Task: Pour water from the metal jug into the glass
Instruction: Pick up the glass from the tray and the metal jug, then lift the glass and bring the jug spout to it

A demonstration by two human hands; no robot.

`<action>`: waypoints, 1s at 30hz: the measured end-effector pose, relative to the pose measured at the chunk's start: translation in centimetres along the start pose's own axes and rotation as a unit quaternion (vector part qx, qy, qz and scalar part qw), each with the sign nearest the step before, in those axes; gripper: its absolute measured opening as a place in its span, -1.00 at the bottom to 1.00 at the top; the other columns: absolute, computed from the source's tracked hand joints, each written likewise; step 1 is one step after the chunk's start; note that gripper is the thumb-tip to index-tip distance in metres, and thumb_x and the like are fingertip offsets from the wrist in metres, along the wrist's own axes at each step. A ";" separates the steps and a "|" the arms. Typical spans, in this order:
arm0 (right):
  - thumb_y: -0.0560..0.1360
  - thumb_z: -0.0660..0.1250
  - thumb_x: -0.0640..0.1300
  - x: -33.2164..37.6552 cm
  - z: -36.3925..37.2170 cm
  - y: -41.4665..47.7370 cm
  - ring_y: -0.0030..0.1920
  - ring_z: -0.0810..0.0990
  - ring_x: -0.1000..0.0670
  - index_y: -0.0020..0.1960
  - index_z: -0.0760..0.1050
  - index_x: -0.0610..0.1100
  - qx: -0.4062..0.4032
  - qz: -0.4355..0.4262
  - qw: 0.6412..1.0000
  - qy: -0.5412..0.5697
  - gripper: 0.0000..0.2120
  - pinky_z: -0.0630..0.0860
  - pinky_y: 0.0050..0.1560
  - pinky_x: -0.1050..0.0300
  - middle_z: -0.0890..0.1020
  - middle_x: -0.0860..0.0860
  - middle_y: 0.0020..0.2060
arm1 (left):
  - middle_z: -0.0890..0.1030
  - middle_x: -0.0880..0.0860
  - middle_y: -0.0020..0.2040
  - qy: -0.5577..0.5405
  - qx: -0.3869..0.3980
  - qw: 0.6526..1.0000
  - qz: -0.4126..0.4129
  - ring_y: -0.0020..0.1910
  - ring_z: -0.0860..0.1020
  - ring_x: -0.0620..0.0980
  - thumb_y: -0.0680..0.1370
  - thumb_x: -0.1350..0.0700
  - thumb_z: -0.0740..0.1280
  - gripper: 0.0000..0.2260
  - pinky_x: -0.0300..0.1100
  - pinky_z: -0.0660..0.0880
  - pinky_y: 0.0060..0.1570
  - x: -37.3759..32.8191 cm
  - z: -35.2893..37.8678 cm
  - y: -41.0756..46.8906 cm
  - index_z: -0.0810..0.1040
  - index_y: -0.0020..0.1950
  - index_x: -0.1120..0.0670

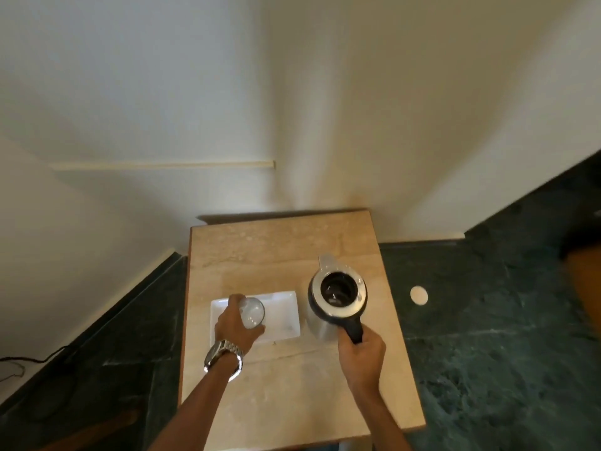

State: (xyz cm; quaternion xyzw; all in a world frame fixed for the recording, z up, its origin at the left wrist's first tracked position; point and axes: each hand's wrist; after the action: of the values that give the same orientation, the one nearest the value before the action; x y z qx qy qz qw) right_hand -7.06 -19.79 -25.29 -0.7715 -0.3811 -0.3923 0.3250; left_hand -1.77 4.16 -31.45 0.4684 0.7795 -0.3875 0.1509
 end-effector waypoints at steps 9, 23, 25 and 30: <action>0.35 0.47 -0.34 7.8 -10.2 -4.4 -0.55 0.38 0.12 -0.54 0.35 -0.02 0.082 -0.019 0.996 -0.005 -0.55 0.28 -0.54 0.31 0.44 0.12 -0.63 | 0.54 -0.26 -0.11 -0.069 0.019 0.997 0.036 -0.04 0.58 -0.02 0.14 0.15 0.69 -0.32 -0.29 0.50 -0.21 -8.2 -7.7 -9.4 0.46 0.13 -0.22; 0.35 0.45 -0.22 22.8 -25.7 -10.0 -0.47 0.56 0.03 -0.32 0.60 -0.22 0.295 -0.104 0.936 -0.163 -0.89 0.46 -0.42 0.07 0.61 -0.16 -0.49 | 0.64 0.07 0.20 -0.152 -0.015 0.988 0.032 0.20 0.60 0.12 0.23 0.21 0.69 -0.36 0.10 0.62 0.19 -17.4 -18.9 -31.8 0.52 0.25 0.08; 0.35 0.44 -0.21 23.2 -26.3 -10.4 -0.49 0.55 0.04 -0.33 0.60 -0.21 0.316 -0.121 0.925 -0.175 -0.89 0.46 -0.42 0.06 0.60 -0.11 -0.51 | 0.64 0.08 0.21 -0.157 -0.020 0.987 0.040 0.21 0.60 0.13 0.25 0.23 0.68 -0.37 0.10 0.61 0.21 -17.9 -19.1 -32.8 0.54 0.25 0.08; 0.34 0.41 -0.13 24.0 -26.6 -10.9 -0.48 0.51 0.02 -0.34 0.59 -0.21 0.358 -0.156 0.893 -0.224 -0.84 0.38 -0.43 0.09 0.59 -0.16 -0.50 | 0.64 0.08 0.22 -0.181 -0.037 0.982 0.047 0.23 0.59 0.12 0.27 0.25 0.66 -0.39 0.08 0.59 0.24 -18.5 -19.2 -34.0 0.55 0.27 0.09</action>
State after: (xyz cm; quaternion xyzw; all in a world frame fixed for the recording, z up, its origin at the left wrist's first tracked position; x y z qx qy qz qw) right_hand -16.12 -27.60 10.18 -0.6006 -0.6743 -0.0914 0.4198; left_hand -18.63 -1.76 7.87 0.4207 0.7304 -0.4292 0.3246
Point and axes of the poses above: each hand's wrist, its own y-axis towards the middle knuckle, its own z-axis out of the palm, x = y × z
